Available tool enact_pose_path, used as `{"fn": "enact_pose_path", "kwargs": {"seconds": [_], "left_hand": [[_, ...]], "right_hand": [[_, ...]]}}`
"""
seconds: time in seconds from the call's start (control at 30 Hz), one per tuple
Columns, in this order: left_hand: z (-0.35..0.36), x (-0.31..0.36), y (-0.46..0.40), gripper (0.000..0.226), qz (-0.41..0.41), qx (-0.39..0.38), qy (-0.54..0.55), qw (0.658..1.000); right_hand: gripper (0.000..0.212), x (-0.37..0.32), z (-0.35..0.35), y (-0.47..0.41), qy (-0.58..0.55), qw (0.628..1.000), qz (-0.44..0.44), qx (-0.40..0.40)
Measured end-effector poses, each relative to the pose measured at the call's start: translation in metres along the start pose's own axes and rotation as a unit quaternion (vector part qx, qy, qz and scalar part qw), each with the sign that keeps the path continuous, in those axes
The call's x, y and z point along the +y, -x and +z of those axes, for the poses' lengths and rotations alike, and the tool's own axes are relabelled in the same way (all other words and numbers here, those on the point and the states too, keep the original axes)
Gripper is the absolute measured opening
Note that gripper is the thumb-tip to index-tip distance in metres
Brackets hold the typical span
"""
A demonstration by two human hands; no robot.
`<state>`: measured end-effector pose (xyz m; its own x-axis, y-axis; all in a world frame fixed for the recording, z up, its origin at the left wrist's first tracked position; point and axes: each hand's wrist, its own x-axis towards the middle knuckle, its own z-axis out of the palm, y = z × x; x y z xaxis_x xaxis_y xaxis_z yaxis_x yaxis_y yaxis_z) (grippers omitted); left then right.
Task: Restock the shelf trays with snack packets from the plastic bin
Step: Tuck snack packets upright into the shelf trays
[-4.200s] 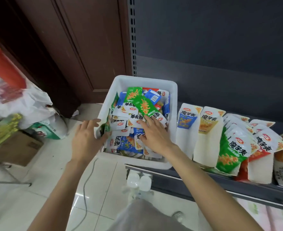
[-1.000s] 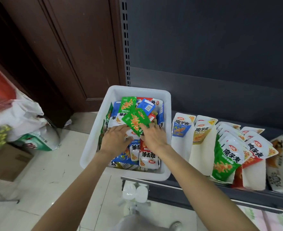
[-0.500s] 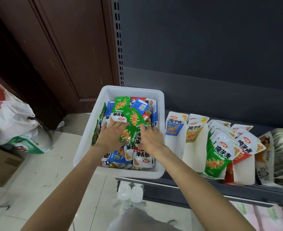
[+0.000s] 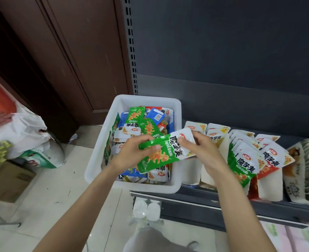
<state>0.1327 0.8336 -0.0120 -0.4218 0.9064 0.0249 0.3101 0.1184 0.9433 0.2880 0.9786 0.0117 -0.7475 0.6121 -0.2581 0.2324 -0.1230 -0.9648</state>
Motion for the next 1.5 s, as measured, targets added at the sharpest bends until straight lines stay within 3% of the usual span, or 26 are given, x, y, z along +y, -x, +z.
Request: {"fn": "enact_pose_path", "kwargs": {"seconds": [0.13,0.23,0.33,0.43,0.53,0.6,0.77,0.9,1.1,1.2,1.3,1.37,1.5], "left_hand": [[0.032,0.016,0.001,0.012,0.008,-0.036,0.022,0.999],[0.064,0.032,-0.006,0.006,0.038,-0.070,0.016,0.997],[0.096,0.039,-0.023,0.023,0.104,-0.031,-0.079,0.991],[0.130,0.036,-0.040,0.028,0.169,0.025,-0.232,0.958],[0.162,0.028,-0.048,0.030,0.152,-0.019,-0.286,0.946],[0.180,0.021,-0.049,0.036,0.139,-0.048,-0.319,0.936],[0.203,0.012,-0.049,0.057,0.091,-0.087,-0.367,0.922],[0.210,0.006,-0.048,0.058,0.081,-0.095,-0.399,0.908],[0.210,0.006,-0.048,0.046,0.100,-0.067,-0.392,0.912],[0.193,0.014,-0.043,0.029,0.155,0.014,-0.337,0.928],[0.159,0.015,-0.034,0.023,0.232,0.153,-0.299,0.913],[0.128,0.007,-0.027,0.026,0.213,0.204,-0.307,0.905],[0.064,-0.029,-0.022,0.021,0.111,0.221,-0.388,0.888]], "right_hand": [[0.016,0.002,-0.036,0.031,0.048,0.999,-0.019,-0.014],[0.006,0.007,-0.066,0.060,0.110,0.986,-0.080,0.100],[0.022,0.016,-0.104,0.091,0.248,0.907,-0.135,0.312],[0.034,0.019,-0.142,0.116,0.289,0.831,-0.171,0.444],[0.036,0.027,-0.166,0.120,0.426,0.747,-0.168,0.481],[0.028,0.034,-0.168,0.112,0.486,0.726,-0.167,0.457],[0.014,0.054,-0.153,0.077,0.557,0.736,-0.156,0.352],[0.011,0.070,-0.150,0.052,0.576,0.765,-0.111,0.266],[0.016,0.065,-0.157,0.058,0.507,0.765,-0.154,0.367],[0.014,0.055,-0.146,0.069,0.433,0.784,-0.221,0.385],[0.016,0.043,-0.115,0.065,0.366,0.841,-0.261,0.301],[0.019,0.037,-0.087,0.054,0.351,0.870,-0.263,0.226],[0.026,0.025,-0.031,0.024,0.425,0.862,-0.264,0.077]]}}
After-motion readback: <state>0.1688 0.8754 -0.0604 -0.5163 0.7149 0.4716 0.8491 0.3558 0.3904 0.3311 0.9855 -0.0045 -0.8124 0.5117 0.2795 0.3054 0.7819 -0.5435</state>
